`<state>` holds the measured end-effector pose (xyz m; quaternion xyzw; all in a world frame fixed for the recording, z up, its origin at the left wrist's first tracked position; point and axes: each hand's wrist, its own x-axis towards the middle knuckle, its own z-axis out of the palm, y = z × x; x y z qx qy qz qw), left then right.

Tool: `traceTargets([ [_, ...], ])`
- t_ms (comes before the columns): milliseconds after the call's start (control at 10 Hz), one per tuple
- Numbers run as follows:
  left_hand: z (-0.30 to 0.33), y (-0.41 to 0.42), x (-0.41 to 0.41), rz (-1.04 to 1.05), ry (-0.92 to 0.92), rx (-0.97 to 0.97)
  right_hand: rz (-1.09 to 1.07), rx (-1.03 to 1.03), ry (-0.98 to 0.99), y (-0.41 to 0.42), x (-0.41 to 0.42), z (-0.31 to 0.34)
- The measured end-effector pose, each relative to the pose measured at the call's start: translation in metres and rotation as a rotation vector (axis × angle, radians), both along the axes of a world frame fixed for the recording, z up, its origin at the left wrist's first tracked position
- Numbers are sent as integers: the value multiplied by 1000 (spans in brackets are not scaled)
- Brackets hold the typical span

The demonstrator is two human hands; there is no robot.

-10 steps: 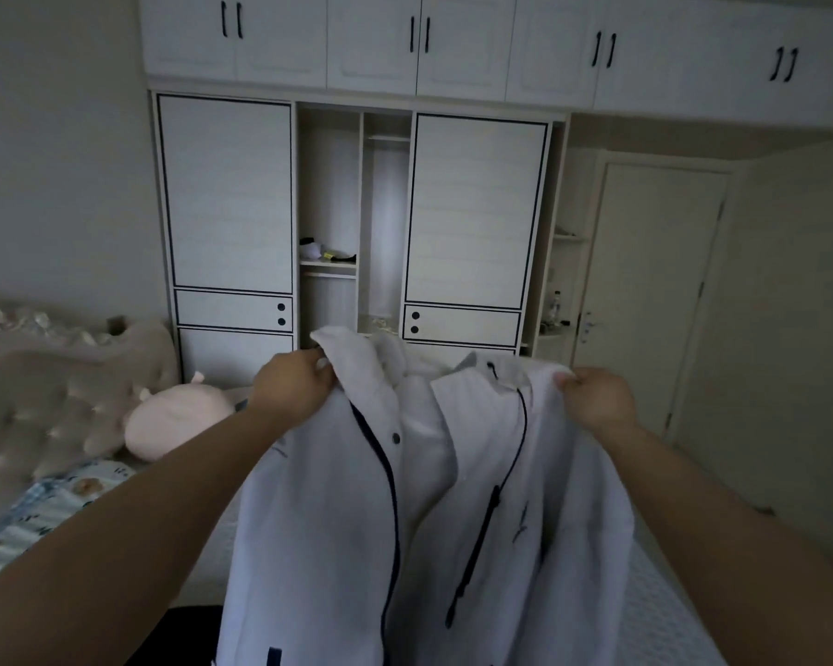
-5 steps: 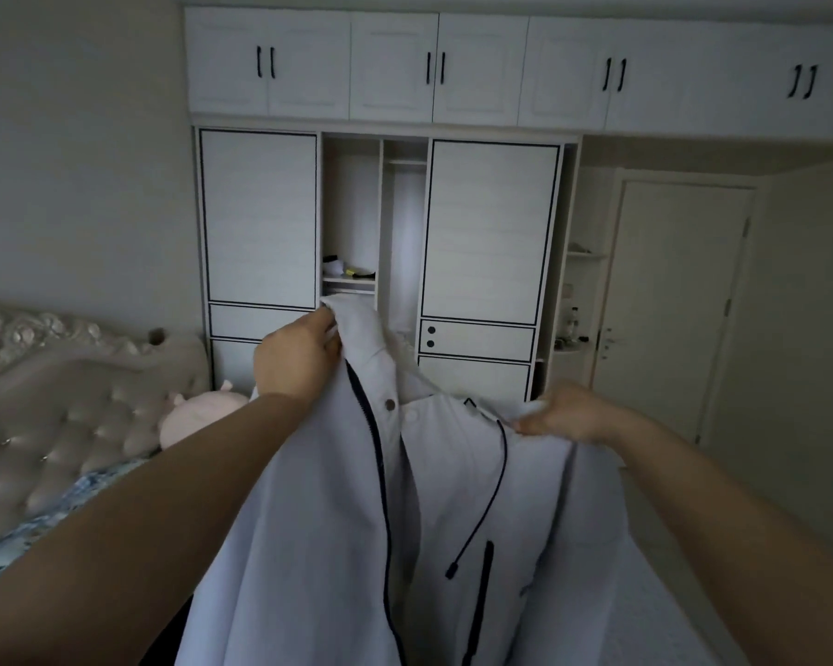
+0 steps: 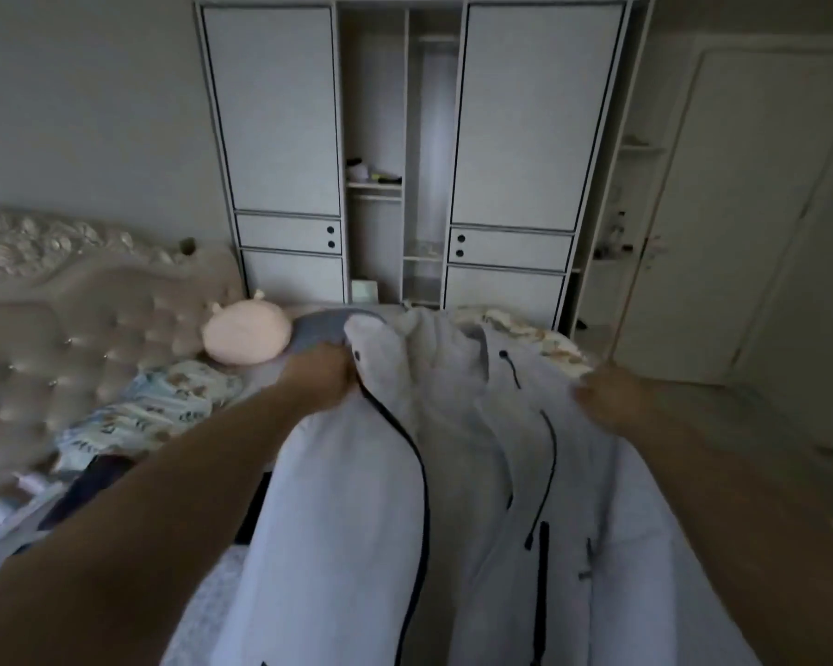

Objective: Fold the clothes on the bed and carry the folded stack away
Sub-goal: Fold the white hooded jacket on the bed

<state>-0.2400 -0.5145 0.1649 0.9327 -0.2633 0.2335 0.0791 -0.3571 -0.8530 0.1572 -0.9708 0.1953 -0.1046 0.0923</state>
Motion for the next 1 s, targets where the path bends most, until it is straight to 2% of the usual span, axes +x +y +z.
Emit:
traceTargets([
  [100,-139,-6,-5,217,428,175,-41,-119,225,13,-15,-117],
  [200,-188,-16,1,289,615,82,-118,85,302,20,-15,-174],
  [300,-209,-37,40,346,745,204,-197,361,354,7,19,-210],
  [400,-215,-56,92,404,745,293,-300,519,352,-12,67,-215],
  [500,-215,-91,186,307,733,266,-355,485,231,-41,148,-209],
  [600,-217,-140,260,258,644,-357,-300,330,-53,-68,236,-205],
  [700,-253,-174,267,-34,715,-728,-260,571,-238,-61,282,-225],
  [800,-367,-182,244,-59,918,-472,-67,410,185,-33,275,-334],
  [900,-466,-165,204,-9,1116,-83,-37,419,529,-9,249,-427],
  [1000,-554,-139,149,-32,1215,244,6,404,796,21,199,-514],
])
